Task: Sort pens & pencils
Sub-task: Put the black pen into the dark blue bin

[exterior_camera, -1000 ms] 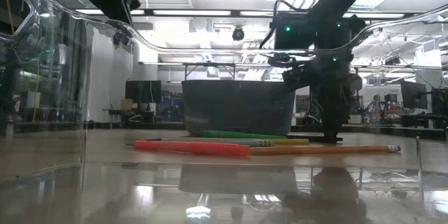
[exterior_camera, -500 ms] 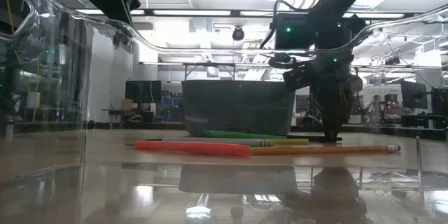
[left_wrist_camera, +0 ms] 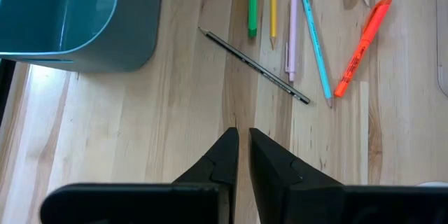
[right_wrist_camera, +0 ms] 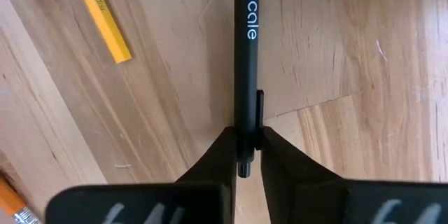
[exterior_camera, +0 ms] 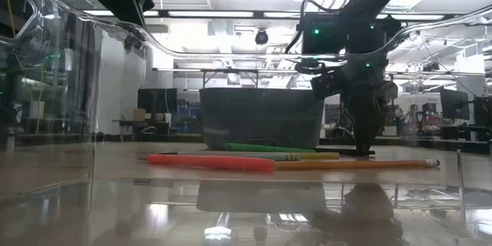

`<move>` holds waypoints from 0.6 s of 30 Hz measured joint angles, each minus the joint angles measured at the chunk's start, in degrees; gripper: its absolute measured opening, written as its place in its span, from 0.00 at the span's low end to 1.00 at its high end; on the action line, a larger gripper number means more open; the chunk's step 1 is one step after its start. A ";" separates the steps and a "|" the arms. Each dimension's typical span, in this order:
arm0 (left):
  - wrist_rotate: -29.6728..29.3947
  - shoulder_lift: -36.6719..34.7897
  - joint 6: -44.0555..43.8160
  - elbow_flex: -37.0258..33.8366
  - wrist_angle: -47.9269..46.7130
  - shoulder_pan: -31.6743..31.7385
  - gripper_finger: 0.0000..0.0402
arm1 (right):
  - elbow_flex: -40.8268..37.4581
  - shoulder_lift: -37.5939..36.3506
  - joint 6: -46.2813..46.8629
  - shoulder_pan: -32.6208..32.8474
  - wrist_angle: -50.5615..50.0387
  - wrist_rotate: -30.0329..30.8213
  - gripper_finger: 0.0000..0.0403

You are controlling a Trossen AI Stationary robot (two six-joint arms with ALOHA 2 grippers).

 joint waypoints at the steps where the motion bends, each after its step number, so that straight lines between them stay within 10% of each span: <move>1: 0.00 0.00 0.00 0.00 0.00 0.00 0.06 | 0.00 0.00 0.23 0.00 0.05 -0.04 0.06; 18: 0.77 0.00 0.00 0.00 0.00 -0.02 0.06 | 11.34 0.24 -0.25 0.03 0.34 -1.52 0.06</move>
